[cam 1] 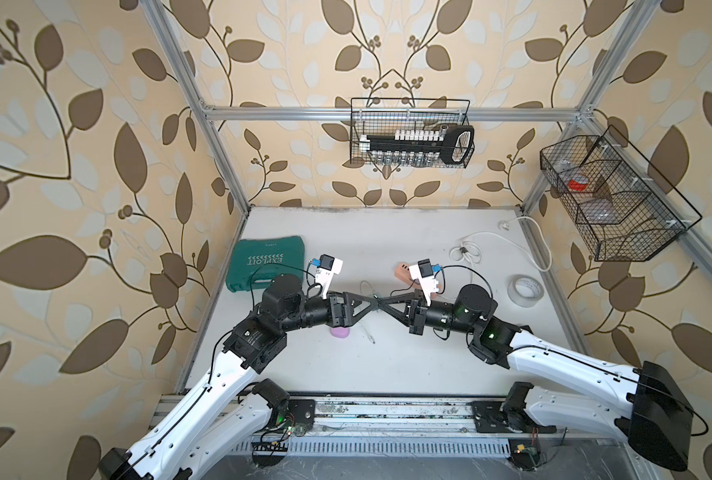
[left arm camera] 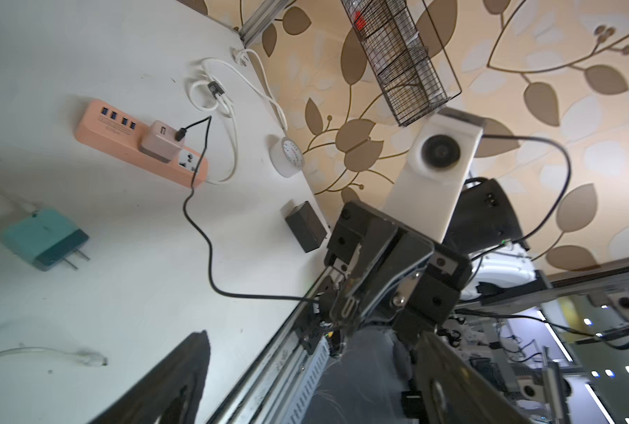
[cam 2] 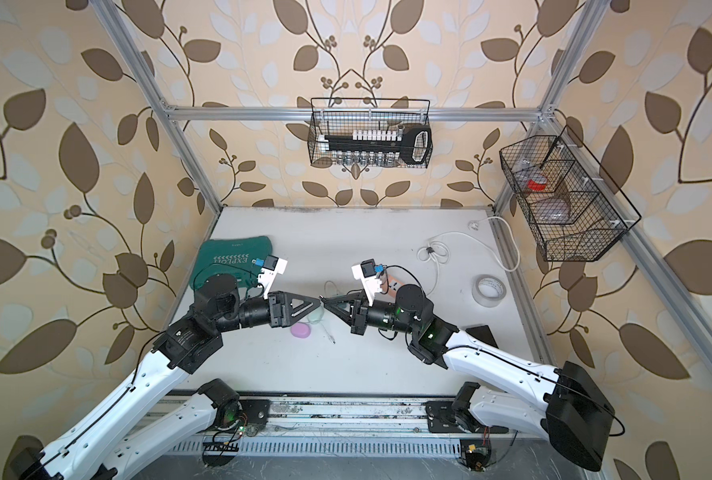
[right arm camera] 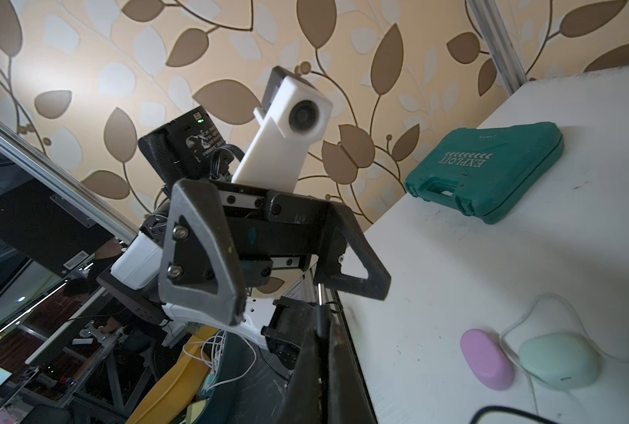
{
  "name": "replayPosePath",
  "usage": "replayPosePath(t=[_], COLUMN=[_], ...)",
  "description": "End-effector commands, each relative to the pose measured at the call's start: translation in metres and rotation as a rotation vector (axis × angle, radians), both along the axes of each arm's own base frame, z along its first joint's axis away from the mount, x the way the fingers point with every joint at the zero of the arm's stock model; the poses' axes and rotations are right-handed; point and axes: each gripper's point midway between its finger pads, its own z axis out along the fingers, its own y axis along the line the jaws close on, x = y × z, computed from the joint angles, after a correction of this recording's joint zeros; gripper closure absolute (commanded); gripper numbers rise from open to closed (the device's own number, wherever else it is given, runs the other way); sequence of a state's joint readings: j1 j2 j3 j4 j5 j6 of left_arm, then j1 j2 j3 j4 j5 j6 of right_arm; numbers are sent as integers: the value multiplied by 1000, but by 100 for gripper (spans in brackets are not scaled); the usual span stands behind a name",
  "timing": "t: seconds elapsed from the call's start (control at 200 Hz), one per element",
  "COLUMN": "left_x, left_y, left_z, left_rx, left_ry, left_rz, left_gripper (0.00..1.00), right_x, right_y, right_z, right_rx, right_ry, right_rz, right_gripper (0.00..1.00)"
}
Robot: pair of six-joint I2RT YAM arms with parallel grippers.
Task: Charge the bluetooth headset
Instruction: Adjust the charging cable, then pick up the bluetooth headset from the center of the board.
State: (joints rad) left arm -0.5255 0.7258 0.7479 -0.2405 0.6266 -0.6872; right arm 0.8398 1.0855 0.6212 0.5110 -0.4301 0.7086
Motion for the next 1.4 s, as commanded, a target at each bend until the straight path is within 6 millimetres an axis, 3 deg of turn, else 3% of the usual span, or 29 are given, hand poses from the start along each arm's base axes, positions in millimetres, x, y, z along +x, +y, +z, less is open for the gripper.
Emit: replayPosePath(t=[0.0, 0.23, 0.4, 0.69, 1.165, 1.394], left_x=[0, 2, 6, 26, 79, 109], left_y=[10, 34, 54, 60, 56, 49], left_z=[-1, -34, -74, -132, -171, -175], left_rx=[56, 201, 362, 535, 581, 523], left_ry=[-8, 94, 216, 425, 664, 757], left_rz=[57, 176, 271, 353, 503, 600], left_gripper=[4, 1, 1, 4, 8, 6], right_x=[7, 15, 19, 17, 13, 12], right_y=[-12, -44, -66, -72, -73, -74], right_z=[-11, -26, -31, -41, -51, -49], right_rx=[-88, -189, -244, -254, -245, -226], right_ry=[-3, 3, -2, 19, 45, 46], right_rz=[-49, -114, -152, -157, -153, -155], right_gripper=[96, 96, 96, 95, 95, 95])
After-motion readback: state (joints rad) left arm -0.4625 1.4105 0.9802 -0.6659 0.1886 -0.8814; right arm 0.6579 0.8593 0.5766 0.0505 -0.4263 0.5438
